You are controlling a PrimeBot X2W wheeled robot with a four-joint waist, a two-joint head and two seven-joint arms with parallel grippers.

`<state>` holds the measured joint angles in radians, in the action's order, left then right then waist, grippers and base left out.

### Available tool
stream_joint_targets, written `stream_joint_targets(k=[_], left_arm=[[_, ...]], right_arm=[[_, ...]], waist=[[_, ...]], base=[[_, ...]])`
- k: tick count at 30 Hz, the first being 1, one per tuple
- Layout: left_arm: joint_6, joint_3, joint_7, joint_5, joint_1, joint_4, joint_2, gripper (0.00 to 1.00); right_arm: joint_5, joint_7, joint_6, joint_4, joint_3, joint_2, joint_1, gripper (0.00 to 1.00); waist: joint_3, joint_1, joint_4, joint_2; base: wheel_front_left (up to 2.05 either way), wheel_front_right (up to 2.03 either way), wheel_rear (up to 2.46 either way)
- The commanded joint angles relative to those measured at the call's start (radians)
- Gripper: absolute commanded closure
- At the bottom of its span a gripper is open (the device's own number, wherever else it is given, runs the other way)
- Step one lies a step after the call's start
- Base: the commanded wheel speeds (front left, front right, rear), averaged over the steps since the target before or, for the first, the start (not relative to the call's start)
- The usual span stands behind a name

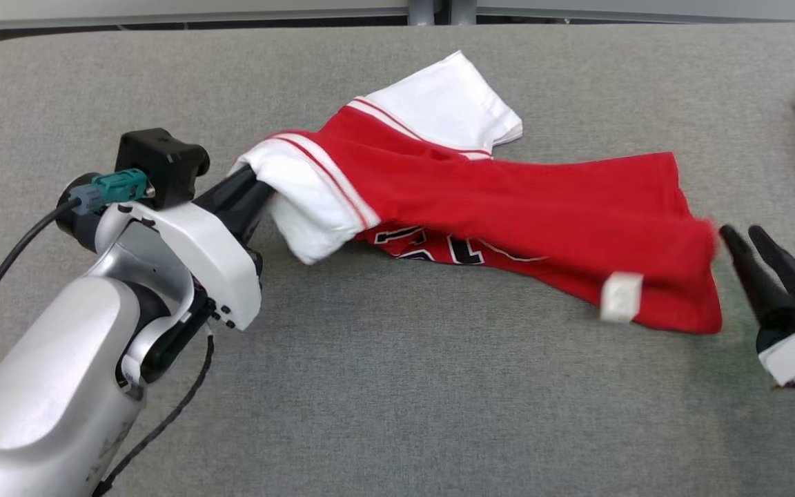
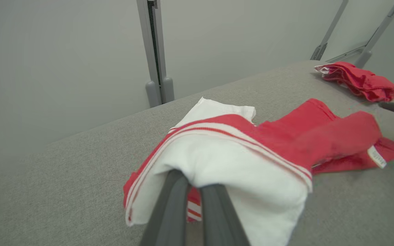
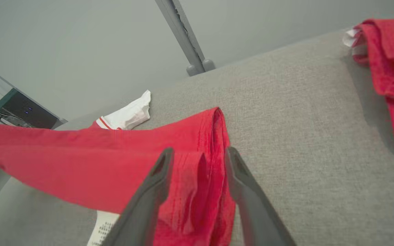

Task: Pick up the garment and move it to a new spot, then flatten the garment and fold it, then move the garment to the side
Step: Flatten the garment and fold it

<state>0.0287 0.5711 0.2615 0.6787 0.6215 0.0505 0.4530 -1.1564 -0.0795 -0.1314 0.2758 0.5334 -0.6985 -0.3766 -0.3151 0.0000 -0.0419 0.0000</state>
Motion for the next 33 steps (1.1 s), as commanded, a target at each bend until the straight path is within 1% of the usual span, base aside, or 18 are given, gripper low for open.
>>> stream_joint_targets(k=[1,6,9,12,14,17,19,23,24,25,26,30,33], left_arm=[[0.002,-0.005,-0.017,-0.011,0.021,0.016,-0.001,1.0],[0.008,-0.007,-0.065,-0.022,0.045,0.077,-0.019,1.0],[0.012,-0.009,-0.082,-0.024,0.051,0.109,-0.025,1.0],[0.015,-0.009,-0.099,-0.026,0.057,0.135,-0.027,1.0],[0.016,-0.009,-0.107,-0.025,0.059,0.149,-0.03,1.0],[0.019,-0.006,-0.115,-0.023,0.059,0.165,-0.034,1.0],[0.021,-0.002,-0.116,-0.022,0.062,0.173,-0.039,1.0],[0.023,0.006,-0.121,-0.022,0.069,0.182,-0.047,1.0],[0.023,0.008,-0.121,-0.023,0.071,0.184,-0.05,1.0],[0.024,0.011,-0.123,-0.025,0.072,0.187,-0.053,1.0],[0.026,0.014,-0.123,-0.025,0.075,0.189,-0.057,1.0],[0.031,0.021,-0.13,-0.024,0.082,0.201,-0.066,1.0],[0.037,0.025,-0.122,-0.017,0.09,0.198,-0.064,1.0]], right_arm=[[-0.008,-0.013,0.002,-0.013,0.0,-0.006,0.02,0.0],[-0.019,-0.058,0.002,-0.109,0.03,-0.05,0.105,0.0],[0.048,-0.074,0.002,-0.168,0.076,-0.09,0.136,0.0],[0.14,-0.095,0.001,-0.196,0.115,-0.107,0.145,0.0],[0.185,-0.097,0.001,-0.209,0.135,-0.106,0.14,0.0],[0.21,-0.084,0.001,-0.211,0.15,-0.096,0.129,0.0],[0.237,-0.069,0.001,-0.197,0.157,-0.098,0.116,0.0],[0.261,-0.052,0.001,-0.162,0.167,-0.076,0.087,0.0],[0.267,-0.046,0.001,-0.153,0.174,-0.075,0.08,0.08],[0.267,-0.042,0.001,-0.144,0.18,-0.073,0.072,0.58],[0.266,-0.034,0.001,-0.141,0.188,-0.073,0.068,1.0],[0.247,-0.023,0.001,-0.144,0.2,-0.101,0.056,1.0],[0.19,-0.062,0.001,-0.184,0.15,-0.12,0.047,1.0]], waist=[[-0.012,0.0,-0.007,0.0],[-0.028,0.0,-0.005,0.0],[-0.036,0.0,-0.003,0.0],[-0.042,0.0,0.001,0.0],[-0.044,0.0,0.003,0.0],[-0.044,0.0,0.003,0.0],[-0.045,0.0,0.0,0.0],[-0.05,0.0,-0.012,0.0],[-0.051,0.0,-0.017,0.0],[-0.052,0.0,-0.021,0.0],[-0.053,0.0,-0.026,0.0],[-0.047,0.0,-0.036,0.0],[-0.037,0.0,-0.031,0.0]], base=[[0.0,0.0,0.0],[0.0,0.0,0.0],[0.0,0.0,0.0],[0.0,0.0,0.0],[0.0,0.0,0.0],[0.0,0.0,0.0],[0.0,0.0,0.0],[0.0,0.0,0.0],[0.0,0.0,0.0],[0.0,0.0,0.0],[0.0,0.0,0.0],[0.0,0.0,0.0],[0.0,0.0,0.0]])
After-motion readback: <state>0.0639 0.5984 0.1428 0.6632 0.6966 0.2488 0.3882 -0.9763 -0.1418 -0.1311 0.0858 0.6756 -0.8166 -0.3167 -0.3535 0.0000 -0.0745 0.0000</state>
